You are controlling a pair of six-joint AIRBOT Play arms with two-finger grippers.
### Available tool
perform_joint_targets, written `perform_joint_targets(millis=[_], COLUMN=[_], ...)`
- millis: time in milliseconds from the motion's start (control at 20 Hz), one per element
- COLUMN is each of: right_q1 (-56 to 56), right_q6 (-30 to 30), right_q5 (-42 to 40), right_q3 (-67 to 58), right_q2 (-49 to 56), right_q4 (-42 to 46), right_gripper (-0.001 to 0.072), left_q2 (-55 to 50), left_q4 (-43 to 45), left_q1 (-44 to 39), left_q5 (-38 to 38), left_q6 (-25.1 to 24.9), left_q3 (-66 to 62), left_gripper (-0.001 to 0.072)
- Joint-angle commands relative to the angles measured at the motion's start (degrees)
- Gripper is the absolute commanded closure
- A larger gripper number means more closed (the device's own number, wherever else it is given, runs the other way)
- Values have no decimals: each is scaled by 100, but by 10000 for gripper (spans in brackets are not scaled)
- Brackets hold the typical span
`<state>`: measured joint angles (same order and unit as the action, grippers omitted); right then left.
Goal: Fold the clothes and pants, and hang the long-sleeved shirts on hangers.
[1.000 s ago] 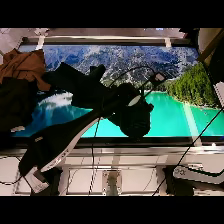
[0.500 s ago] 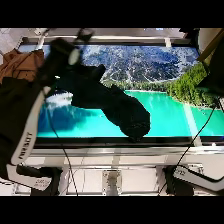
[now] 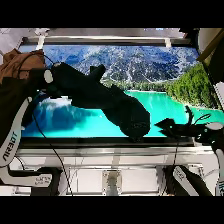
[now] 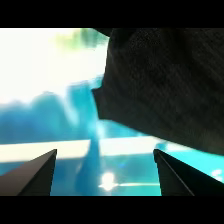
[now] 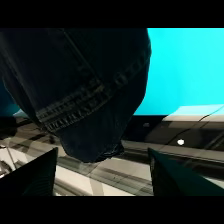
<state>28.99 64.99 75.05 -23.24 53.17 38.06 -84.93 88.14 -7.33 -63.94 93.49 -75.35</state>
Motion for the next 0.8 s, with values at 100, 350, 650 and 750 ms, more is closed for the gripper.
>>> perform_joint_targets(millis=[100,350,650,750], right_q1=[-1545,-3018,-3132,-2627], right_q6=[11,354,332,350], right_q5=[-1386,-2885,-3045,-2291], right_q3=[743,743,323,-205], right_q2=[-98,-98,-105,-105], right_q4=[-555,-986,-614,155], right_gripper=[97,151,650,651], left_q2=[-463,-511,-330,-37], left_q4=[-787,-785,-782,-778], left_q1=[87,103,225,385], left_q5=[743,955,975,975], left_q6=[44,42,42,42], left_q3=[332,330,328,328], left_gripper=[-2,-2,-2,-2])
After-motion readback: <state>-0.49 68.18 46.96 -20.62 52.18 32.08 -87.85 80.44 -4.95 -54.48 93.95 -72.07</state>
